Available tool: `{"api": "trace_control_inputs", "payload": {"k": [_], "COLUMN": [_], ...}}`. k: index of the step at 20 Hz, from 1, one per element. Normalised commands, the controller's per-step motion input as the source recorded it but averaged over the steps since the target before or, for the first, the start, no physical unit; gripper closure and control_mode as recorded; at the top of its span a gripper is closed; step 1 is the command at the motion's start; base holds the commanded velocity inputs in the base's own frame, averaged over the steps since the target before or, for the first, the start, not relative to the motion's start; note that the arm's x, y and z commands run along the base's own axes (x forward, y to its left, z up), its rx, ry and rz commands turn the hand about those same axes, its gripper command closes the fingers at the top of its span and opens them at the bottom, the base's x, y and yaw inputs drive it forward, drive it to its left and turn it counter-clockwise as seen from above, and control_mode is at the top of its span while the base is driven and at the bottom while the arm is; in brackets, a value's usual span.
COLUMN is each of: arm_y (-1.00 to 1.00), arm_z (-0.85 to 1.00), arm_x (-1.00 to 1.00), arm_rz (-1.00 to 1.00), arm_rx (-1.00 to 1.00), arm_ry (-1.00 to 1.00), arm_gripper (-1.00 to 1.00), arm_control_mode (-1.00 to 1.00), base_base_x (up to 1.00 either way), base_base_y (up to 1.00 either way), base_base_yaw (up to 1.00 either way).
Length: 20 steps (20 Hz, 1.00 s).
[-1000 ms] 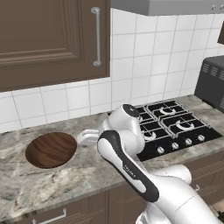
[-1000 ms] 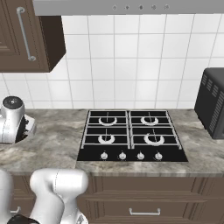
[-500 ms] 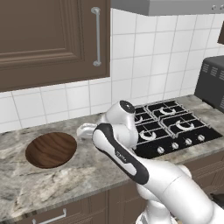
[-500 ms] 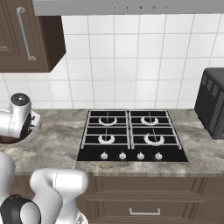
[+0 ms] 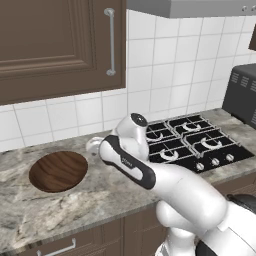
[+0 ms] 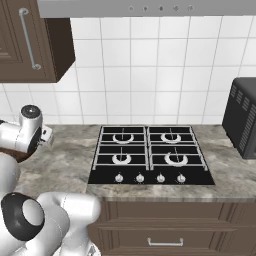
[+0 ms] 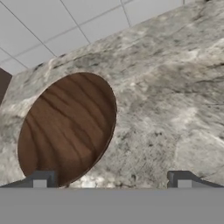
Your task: Pick the cup and bowl from the counter and place them on the counter next to the sink.
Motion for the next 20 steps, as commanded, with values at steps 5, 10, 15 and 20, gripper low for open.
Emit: {"api": "trace_control_inputs", "payload": {"k": [5,10,15,20], "arm_y": [0.22,0.19,0.04,0.02], "arm_z": [-0.29,-0.31,-0.25,-0.23], "arm_x": [0.16,0.02,0.02,0.08], "arm_rz": [-0.02,0.00,0.00,0.00], "arm_rx": [0.00,0.00,0.00,0.00], "arm_ry": [0.00,0.00,0.00,0.00], "arm_gripper": [-1.00,-1.00,-1.00,-1.00], "arm_control_mode": [-1.00,-1.00,-1.00,-1.00], "base_base_x": [0.00,0.00,0.00,0.00], "base_base_y": [0.00,0.00,0.00,0.00], "base_base_yaw": [0.00,0.00,0.00,0.00]}}
